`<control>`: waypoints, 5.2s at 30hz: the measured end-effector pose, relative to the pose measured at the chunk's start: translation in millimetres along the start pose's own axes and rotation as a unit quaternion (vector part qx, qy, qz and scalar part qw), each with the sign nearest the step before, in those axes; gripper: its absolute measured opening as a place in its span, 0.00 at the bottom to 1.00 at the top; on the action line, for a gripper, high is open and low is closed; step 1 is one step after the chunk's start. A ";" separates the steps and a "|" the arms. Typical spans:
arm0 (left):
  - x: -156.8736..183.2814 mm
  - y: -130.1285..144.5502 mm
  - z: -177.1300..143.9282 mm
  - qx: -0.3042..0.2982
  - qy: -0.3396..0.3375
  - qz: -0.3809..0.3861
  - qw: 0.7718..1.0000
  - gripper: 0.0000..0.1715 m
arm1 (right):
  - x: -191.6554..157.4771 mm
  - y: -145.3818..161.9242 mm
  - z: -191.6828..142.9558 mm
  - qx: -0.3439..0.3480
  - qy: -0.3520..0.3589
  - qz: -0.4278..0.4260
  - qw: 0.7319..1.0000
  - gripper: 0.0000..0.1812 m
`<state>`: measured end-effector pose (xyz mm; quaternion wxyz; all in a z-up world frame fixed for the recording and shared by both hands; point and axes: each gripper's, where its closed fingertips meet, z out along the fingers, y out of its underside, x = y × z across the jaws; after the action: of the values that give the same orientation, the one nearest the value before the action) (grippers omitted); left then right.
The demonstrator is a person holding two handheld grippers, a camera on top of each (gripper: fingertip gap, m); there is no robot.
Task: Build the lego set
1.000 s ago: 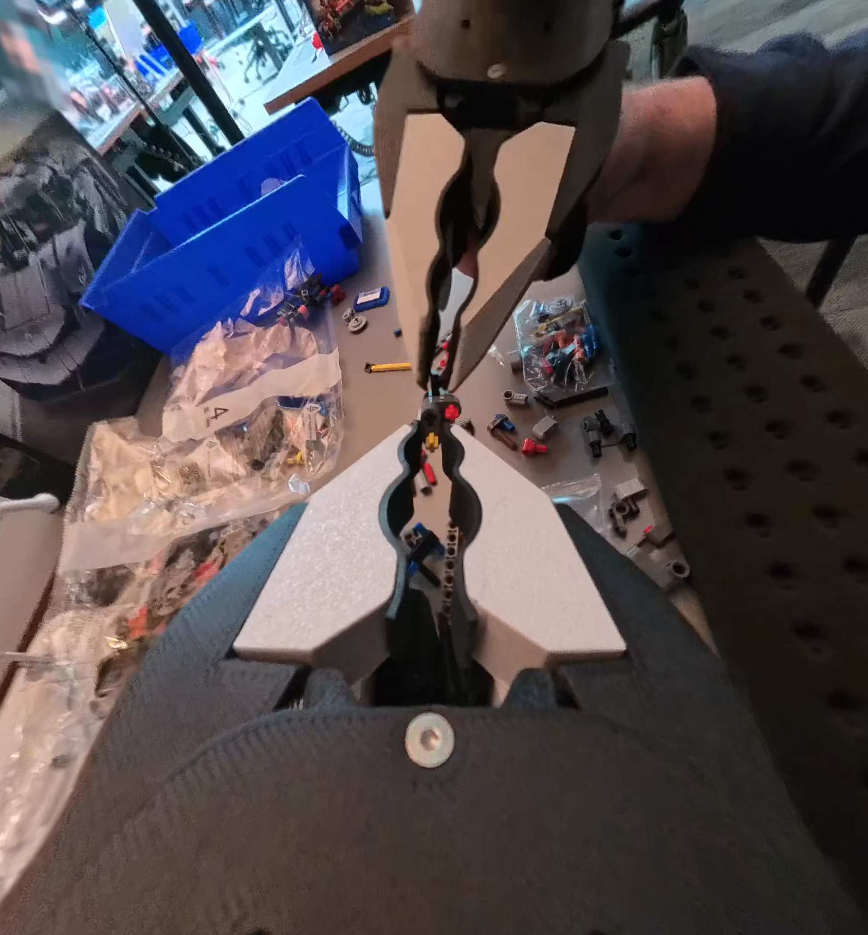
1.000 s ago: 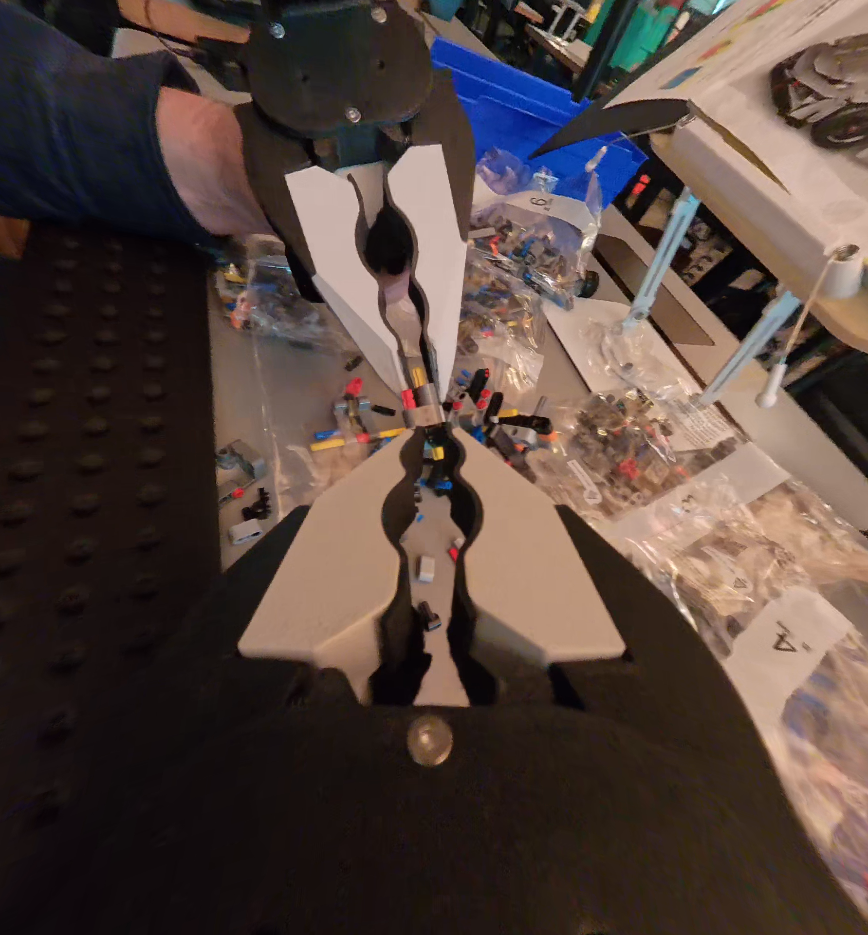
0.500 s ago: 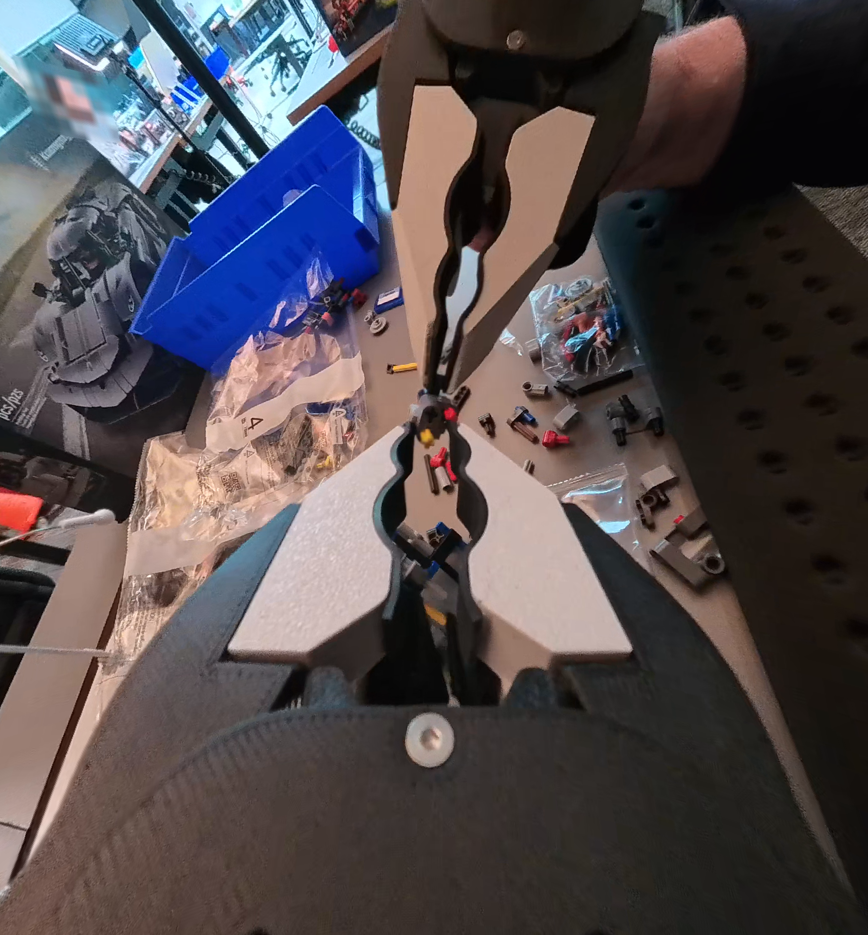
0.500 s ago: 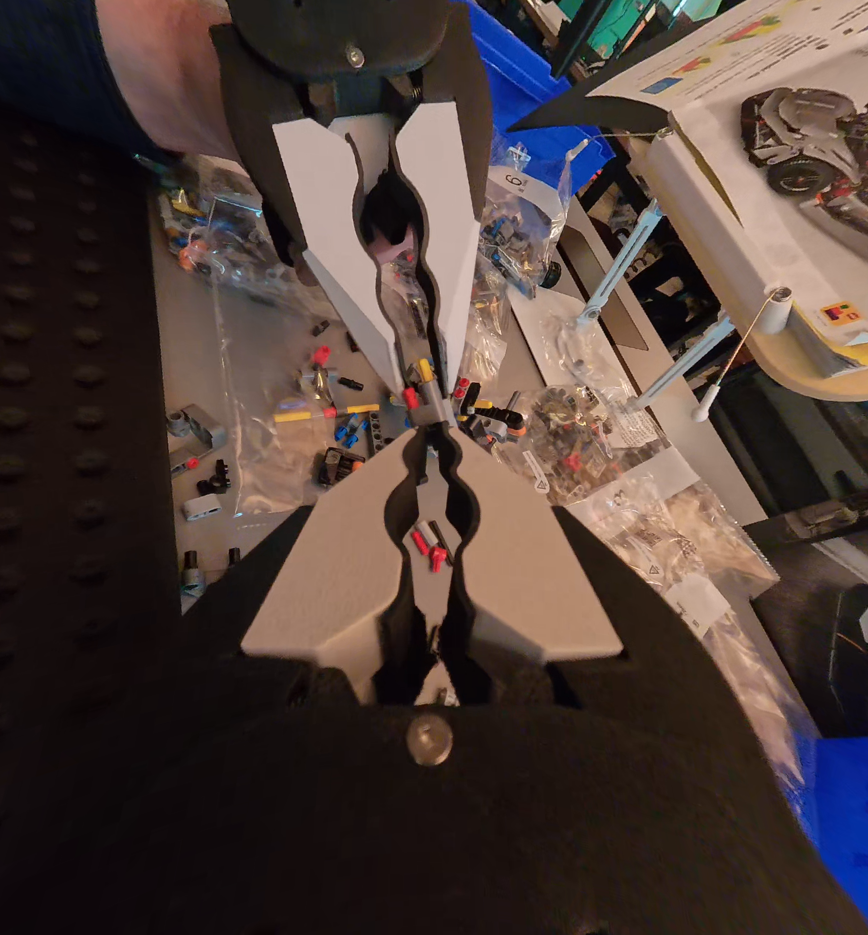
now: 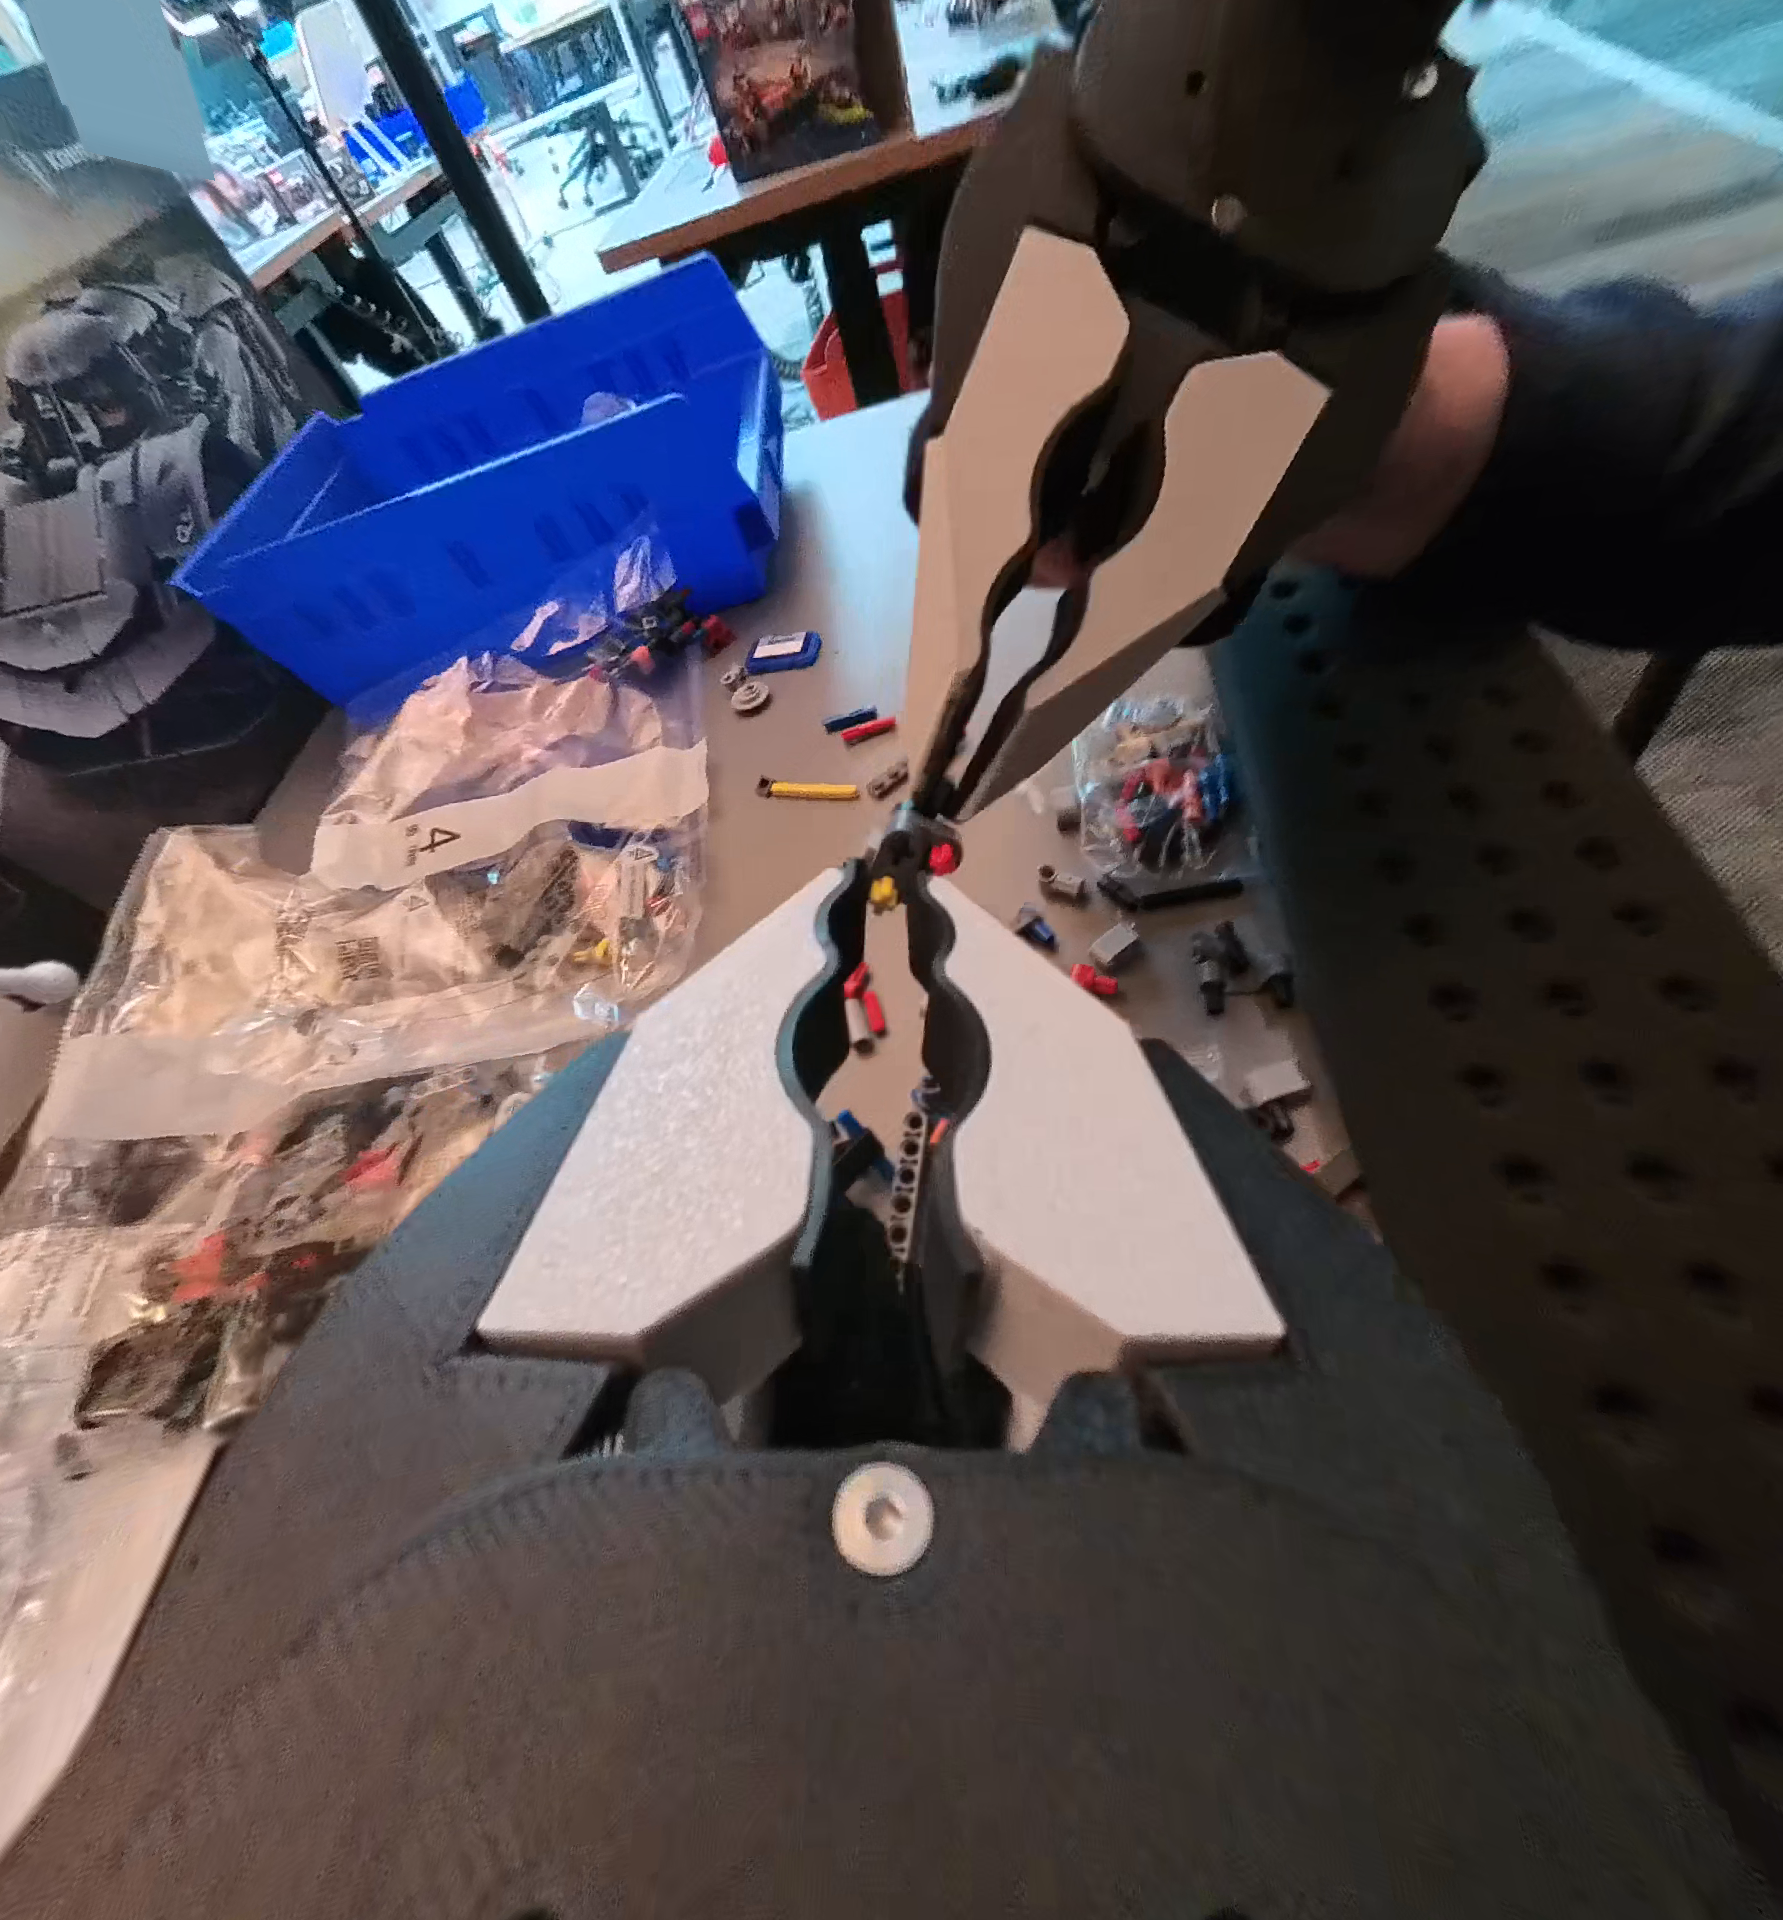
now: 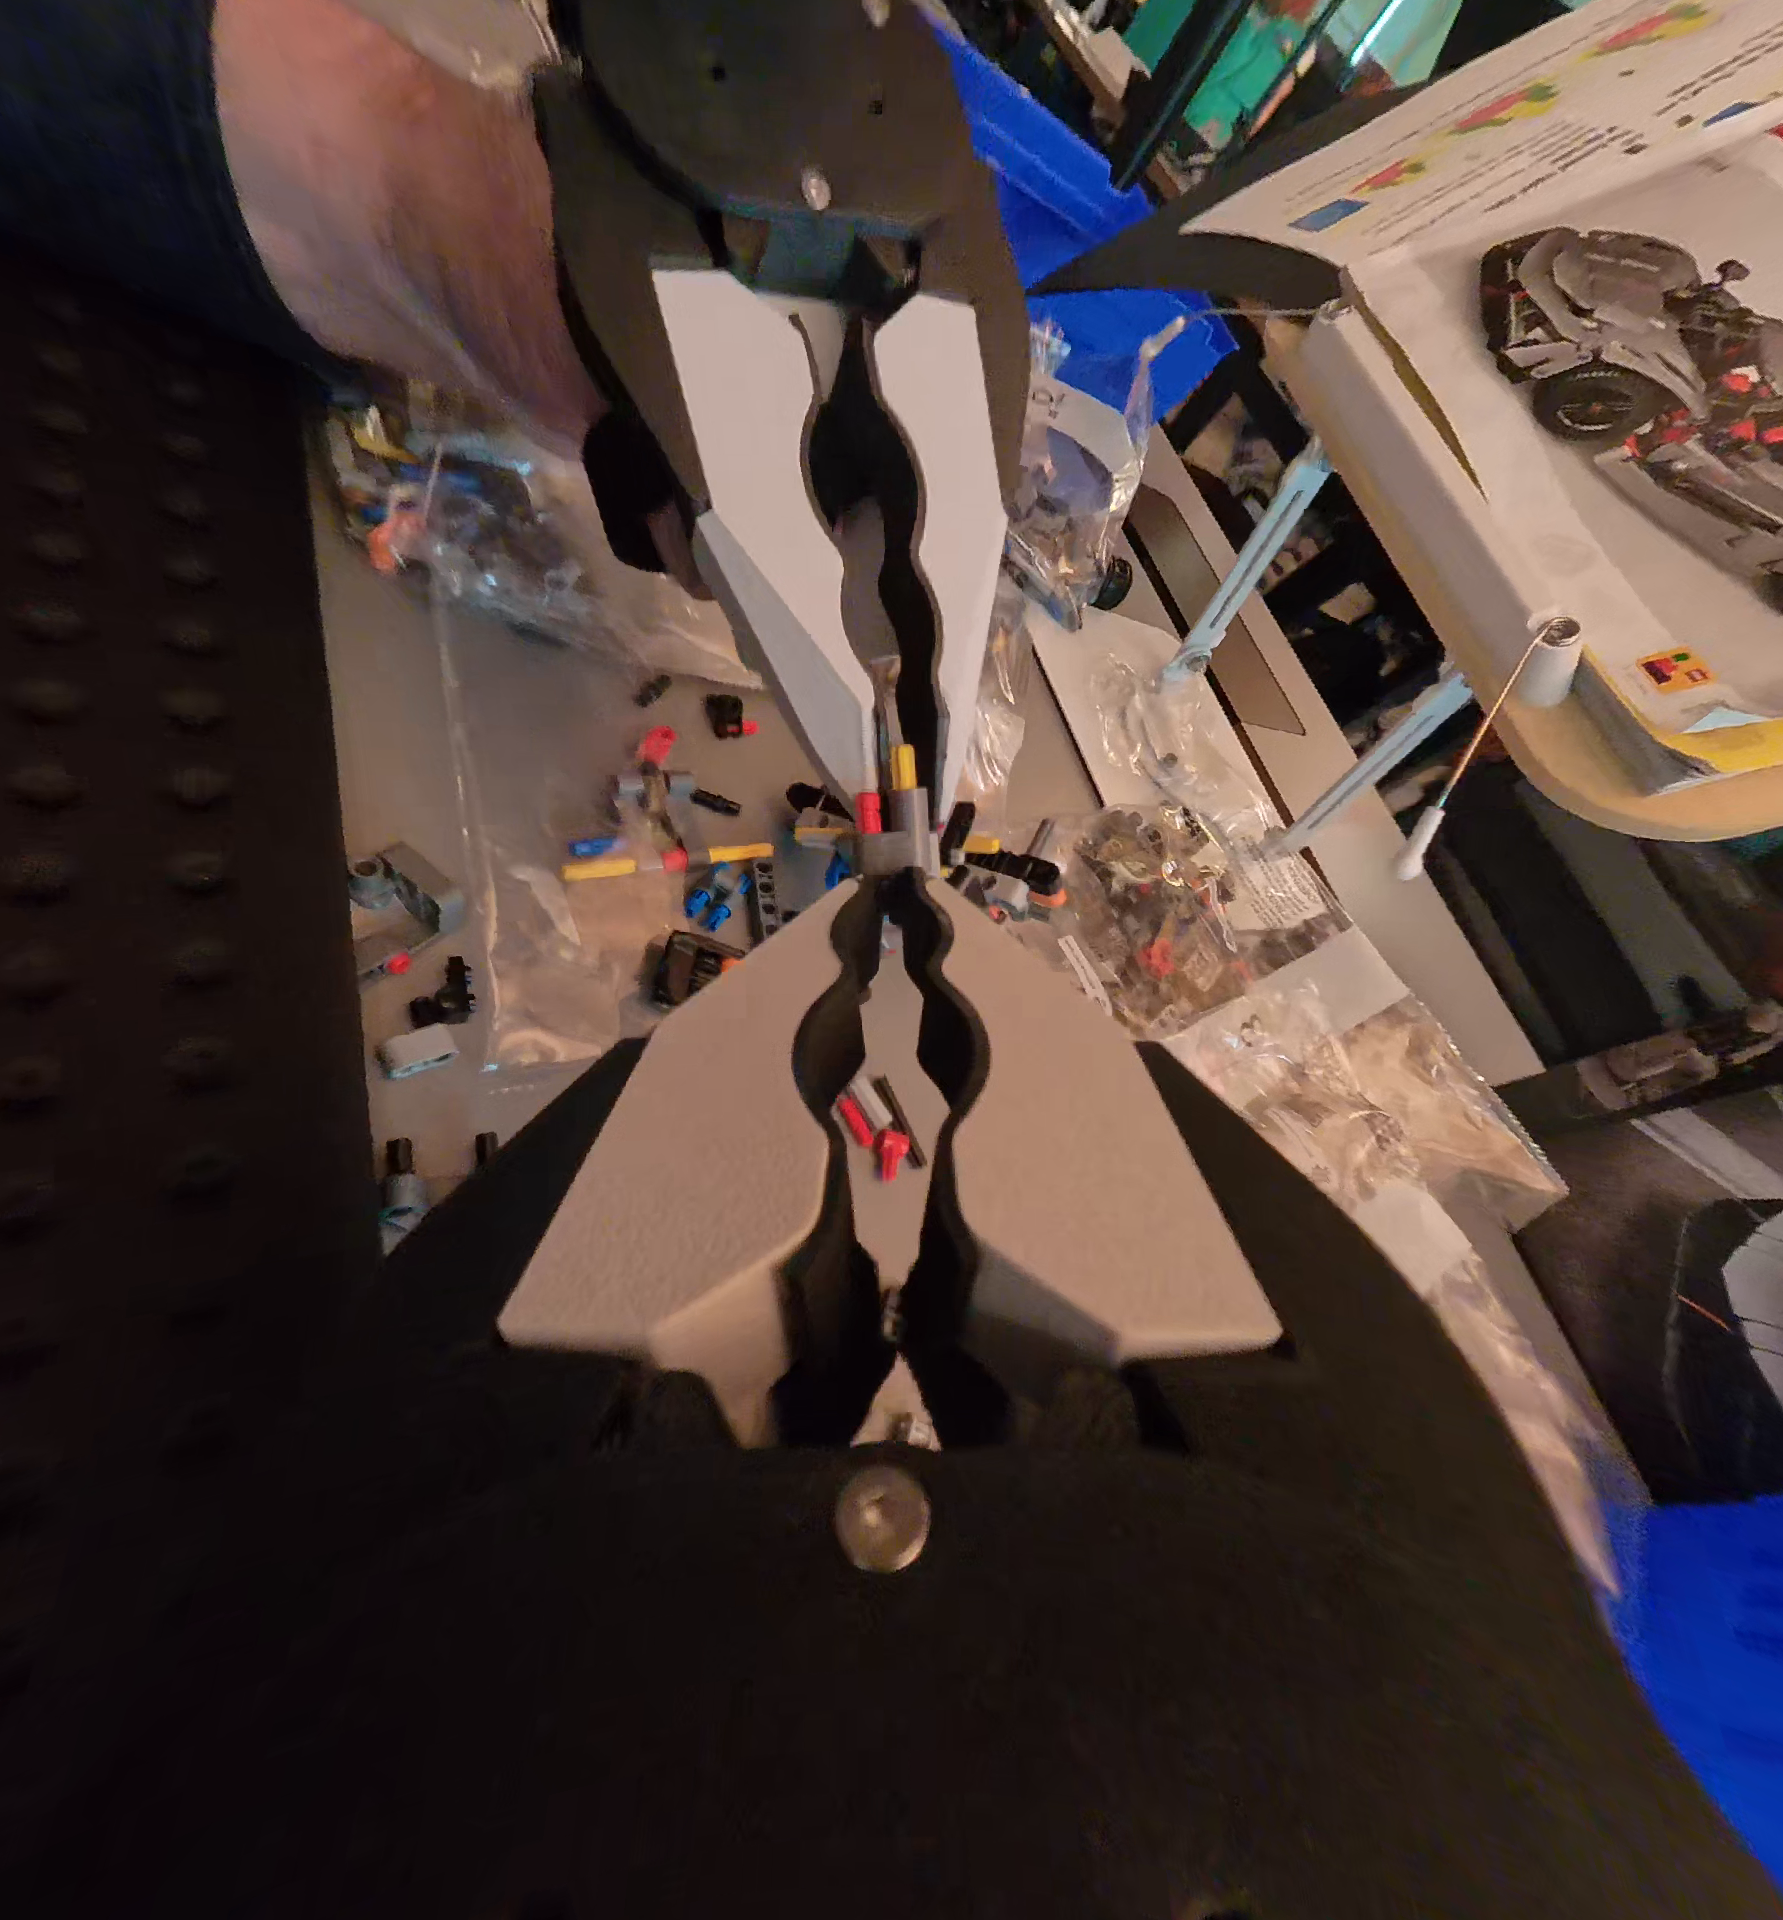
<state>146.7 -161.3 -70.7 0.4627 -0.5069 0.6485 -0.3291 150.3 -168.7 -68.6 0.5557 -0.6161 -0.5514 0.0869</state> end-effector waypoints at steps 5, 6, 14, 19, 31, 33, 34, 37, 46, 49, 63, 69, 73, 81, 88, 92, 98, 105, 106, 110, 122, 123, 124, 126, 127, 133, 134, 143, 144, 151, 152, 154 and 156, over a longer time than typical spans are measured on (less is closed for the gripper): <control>4.8 -6.5 -5.1 -0.001 -0.008 0.053 0.999 0.04 | 0.2 -8.9 -5.3 0.051 -0.046 0.083 0.994 0.00; 7.1 -8.7 -5.9 -0.002 -0.012 0.075 0.997 0.04 | 0.9 -11.6 -7.9 0.067 -0.058 0.103 0.991 0.01; 9.0 -24.0 -11.4 0.031 -0.016 0.074 0.997 0.04 | 4.4 -20.4 -16.9 0.114 -0.092 0.155 0.977 0.00; 11.9 -28.0 -14.9 0.055 0.012 0.043 0.998 0.03 | 0.9 -22.5 -19.4 0.125 -0.111 0.158 0.973 0.00; -9.3 -25.7 -22.0 0.081 0.012 -0.028 0.996 0.00 | 16.0 -15.8 -25.0 0.128 -0.086 0.180 0.971 0.00; -6.4 -26.2 -14.6 0.074 0.011 -0.026 0.997 0.13 | 10.9 -9.9 -18.5 0.105 -0.085 0.173 0.976 0.00; -4.1 -25.9 -12.5 0.072 0.013 -0.022 0.997 0.18 | 6.8 -7.3 -12.8 0.089 -0.086 0.166 0.978 0.00; 0.6 -18.1 -4.9 0.042 0.010 0.003 0.999 0.25 | 1.2 -8.1 -5.2 0.076 -0.093 0.153 0.981 0.00; 8.2 -16.7 -1.2 0.042 0.039 -0.023 0.998 0.08 | 0.5 -10.5 -5.6 0.069 -0.073 0.122 0.987 0.00; -18.3 -12.0 -7.0 0.044 -0.013 -0.070 0.996 0.00 | -17.4 -36.9 -16.4 0.138 -0.131 0.120 0.974 0.00; -1.3 -10.3 -8.9 0.054 0.060 -0.079 0.994 0.14 | 7.8 -20.3 -11.8 0.149 -0.166 0.300 0.928 0.00; 6.4 -12.8 -2.6 0.045 0.043 -0.016 0.998 0.24 | 9.5 -17.2 -10.8 0.167 -0.232 0.406 0.868 0.00; 7.4 -14.3 0.5 0.045 0.046 -0.024 0.998 0.13 | 9.6 -16.1 -9.9 0.169 -0.241 0.423 0.857 0.00; 7.5 -18.5 -1.2 0.056 0.048 -0.035 0.997 0.09 | 7.7 -19.0 -10.4 0.169 -0.231 0.396 0.872 0.00; 6.1 -27.6 -6.3 0.092 0.088 -0.117 0.985 0.09 | 12.2 -26.7 -12.7 0.181 -0.171 0.319 0.915 0.04; 3.6 -30.3 -9.1 0.109 0.119 -0.188 0.969 0.09 | 16.0 -23.1 -7.6 0.137 -0.063 0.187 0.971 0.12; 6.4 -29.0 -9.5 0.110 0.162 -0.250 0.948 0.09 | 8.1 -24.4 -3.5 0.089 0.020 0.019 0.996 0.11; 5.9 -18.3 -6.3 0.082 0.160 -0.263 0.948 0.09 | 6.9 -12.8 2.7 0.031 0.040 -0.014 0.999 0.10; 5.8 -20.8 -7.4 0.088 0.160 -0.257 0.949 0.09 | 7.3 -11.8 1.3 0.034 0.030 0.006 0.999 0.04; 8.3 -26.1 -9.2 0.096 0.159 -0.236 0.954 0.09 | 4.0 -13.8 -0.2 0.056 -0.009 0.055 0.997 0.03; -2.9 -27.3 -0.6 0.067 -0.018 0.008 0.998 0.41 | 13.8 -27.5 -17.6 0.189 -0.169 0.316 0.914 0.02; -5.3 -29.0 -0.8 0.068 -0.034 0.023 0.997 0.42 | 12.1 -28.2 -17.1 0.191 -0.180 0.326 0.908 0.02; -6.4 -29.0 -0.9 0.064 -0.044 0.036 0.996 0.42 | 9.4 -28.3 -16.2 0.189 -0.191 0.329 0.905 0.02; -2.0 -32.0 -2.4 0.070 -0.041 0.059 0.995 0.34 | 3.4 -29.9 -14.8 0.187 -0.217 0.339 0.896 0.02; -0.4 -35.6 -4.1 0.080 -0.041 0.064 0.994 0.29 | 2.1 -29.5 -13.9 0.185 -0.223 0.344 0.893 0.02; 3.2 -37.4 -5.9 0.081 -0.035 0.074 0.993 0.24 | -0.2 -30.5 -14.0 0.190 -0.246 0.363 0.878 0.03; 1.8 -36.0 -5.6 0.076 -0.034 0.064 0.994 0.24 | 1.4 -29.8 -13.0 0.189 -0.236 0.359 0.883 0.03; -2.8 -28.4 -4.4 0.077 0.014 -0.052 0.996 0.24 | 15.5 -23.2 -9.0 0.119 -0.025 0.129 0.984 0.10; -2.5 -27.3 -3.7 0.074 0.017 -0.056 0.996 0.24 | 14.7 -23.6 -8.8 0.112 -0.013 0.107 0.988 0.10; 1.2 -17.4 2.4 0.041 0.025 -0.060 0.997 0.24 | 10.6 -25.6 -10.5 0.098 0.010 0.049 0.994 0.07; 1.4 -16.5 3.3 0.037 0.023 -0.059 0.997 0.24 | 9.1 -24.5 -8.8 0.090 0.013 0.039 0.995 0.07; 2.5 -14.6 4.5 0.030 0.024 -0.056 0.998 0.24 | 5.0 -24.1 -6.0 0.077 0.018 0.014 0.997 0.06; 1.9 -10.6 6.0 0.019 0.021 -0.055 0.998 0.24 | 5.2 -18.4 -3.1 0.059 0.023 0.006 0.998 0.06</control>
<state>155.9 -165.7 -63.8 0.4394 -0.5260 0.6228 -0.3773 143.7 -170.7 -50.6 0.6028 -0.5874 -0.5290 0.1081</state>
